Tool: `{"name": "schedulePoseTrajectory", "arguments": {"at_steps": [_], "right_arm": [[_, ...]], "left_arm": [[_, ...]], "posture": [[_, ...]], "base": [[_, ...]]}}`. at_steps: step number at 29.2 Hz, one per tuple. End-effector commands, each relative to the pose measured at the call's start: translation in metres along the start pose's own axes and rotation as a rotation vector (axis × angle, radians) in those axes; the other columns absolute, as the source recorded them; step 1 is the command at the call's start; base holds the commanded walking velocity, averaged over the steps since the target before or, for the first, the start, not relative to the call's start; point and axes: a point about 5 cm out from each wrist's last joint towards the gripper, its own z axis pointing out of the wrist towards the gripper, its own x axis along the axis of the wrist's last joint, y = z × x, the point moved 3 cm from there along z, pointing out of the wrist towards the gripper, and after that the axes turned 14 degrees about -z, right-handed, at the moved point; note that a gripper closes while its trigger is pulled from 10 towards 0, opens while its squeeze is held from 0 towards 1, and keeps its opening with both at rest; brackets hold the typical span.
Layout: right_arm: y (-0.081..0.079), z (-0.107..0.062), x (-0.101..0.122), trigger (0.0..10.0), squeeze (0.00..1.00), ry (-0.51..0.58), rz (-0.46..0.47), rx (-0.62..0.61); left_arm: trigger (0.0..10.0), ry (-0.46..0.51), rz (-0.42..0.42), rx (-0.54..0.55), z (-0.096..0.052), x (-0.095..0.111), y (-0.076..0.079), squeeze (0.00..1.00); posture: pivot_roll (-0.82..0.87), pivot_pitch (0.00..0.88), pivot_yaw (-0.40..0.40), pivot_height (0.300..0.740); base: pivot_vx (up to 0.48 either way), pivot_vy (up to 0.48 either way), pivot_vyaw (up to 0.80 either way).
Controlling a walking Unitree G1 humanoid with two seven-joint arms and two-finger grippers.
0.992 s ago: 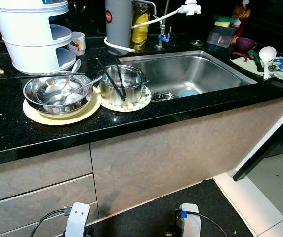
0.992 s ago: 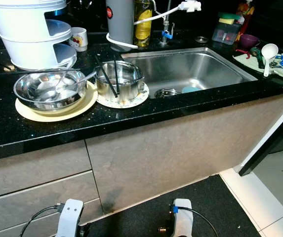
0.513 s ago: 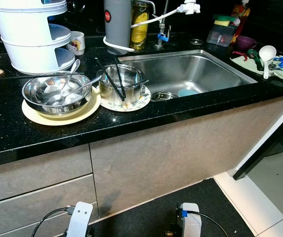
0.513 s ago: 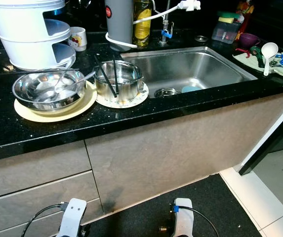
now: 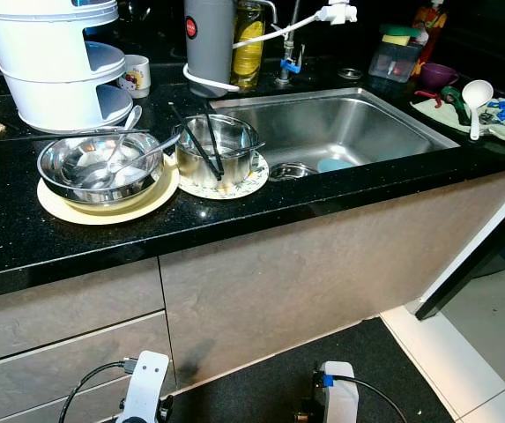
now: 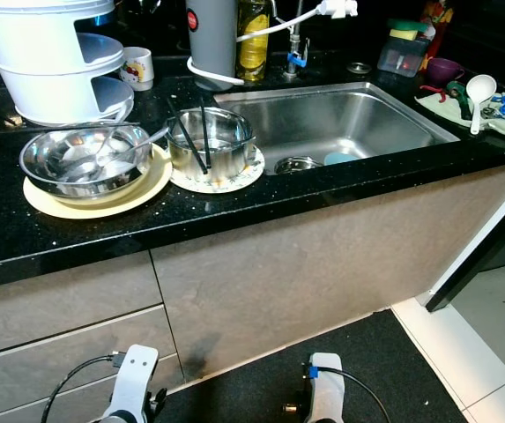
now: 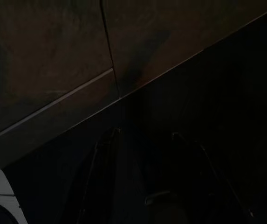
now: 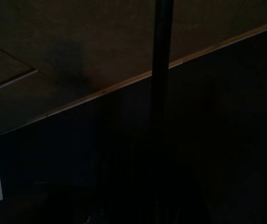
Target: Kitchen organization
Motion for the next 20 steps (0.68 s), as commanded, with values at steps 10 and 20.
{"name": "schedulePoseTrajectory", "arguments": {"at_steps": [10,20], "right_arm": [[-0.0004,-0.0071,-0.0142,10.0,0.00,-0.016,0.009,-0.006],[-0.0043,-0.0071,-0.0107,10.0,0.00,0.017,-0.001,0.008]], "left_arm": [[10.0,-0.027,0.002,-0.008,-0.0025,-0.0094,0.0014,0.00],[10.0,-0.013,-0.004,-0.005,-0.0023,-0.0062,-0.0016,0.00]], "posture": [[-0.03,0.151,-0.048,0.740],[-0.02,0.161,-0.050,0.740]], "base": [[0.000,0.000,0.00],[0.000,0.000,0.00]]}}
